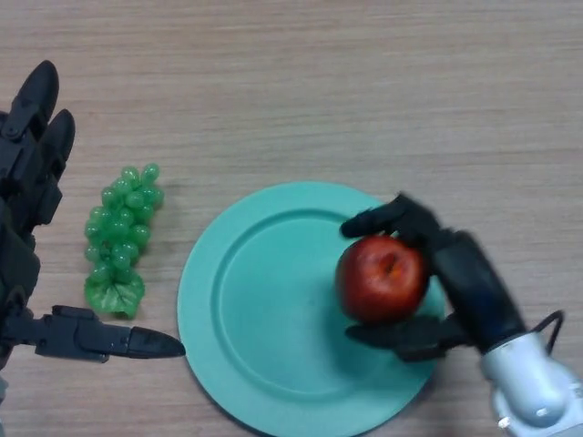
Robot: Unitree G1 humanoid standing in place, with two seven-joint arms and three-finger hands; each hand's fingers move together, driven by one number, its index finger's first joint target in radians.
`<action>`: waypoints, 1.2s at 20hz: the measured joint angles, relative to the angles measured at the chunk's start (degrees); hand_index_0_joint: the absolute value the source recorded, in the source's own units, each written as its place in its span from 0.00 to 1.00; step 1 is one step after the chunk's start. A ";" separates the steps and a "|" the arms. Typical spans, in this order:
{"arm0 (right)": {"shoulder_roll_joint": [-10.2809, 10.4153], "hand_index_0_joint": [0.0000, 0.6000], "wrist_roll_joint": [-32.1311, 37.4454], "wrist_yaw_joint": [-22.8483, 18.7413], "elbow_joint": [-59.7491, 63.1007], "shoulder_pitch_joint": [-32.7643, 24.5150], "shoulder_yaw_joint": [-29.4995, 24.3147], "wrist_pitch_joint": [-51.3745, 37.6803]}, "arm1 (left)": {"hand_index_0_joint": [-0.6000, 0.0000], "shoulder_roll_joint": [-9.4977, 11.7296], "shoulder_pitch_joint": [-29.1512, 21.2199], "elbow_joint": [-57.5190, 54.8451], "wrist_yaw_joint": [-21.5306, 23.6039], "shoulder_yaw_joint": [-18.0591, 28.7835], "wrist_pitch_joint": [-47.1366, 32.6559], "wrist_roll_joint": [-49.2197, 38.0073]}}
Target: Pick up the red apple and place it on the plate
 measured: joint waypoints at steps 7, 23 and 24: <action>-0.09 0.25 -5.31 -3.22 3.98 -1.99 4.47 -0.17 | 1.00 -0.62 1.17 0.00 -0.40 1.92 -0.39 -0.16; -0.25 0.00 11.21 13.25 -25.50 1.12 -8.16 13.60 | 1.00 0.05 -1.69 -2.09 -0.45 0.87 -0.27 0.42; -0.29 0.00 11.61 14.59 -26.63 2.40 -8.85 13.62 | 1.00 0.36 -2.16 -2.09 -0.45 0.78 -0.22 0.40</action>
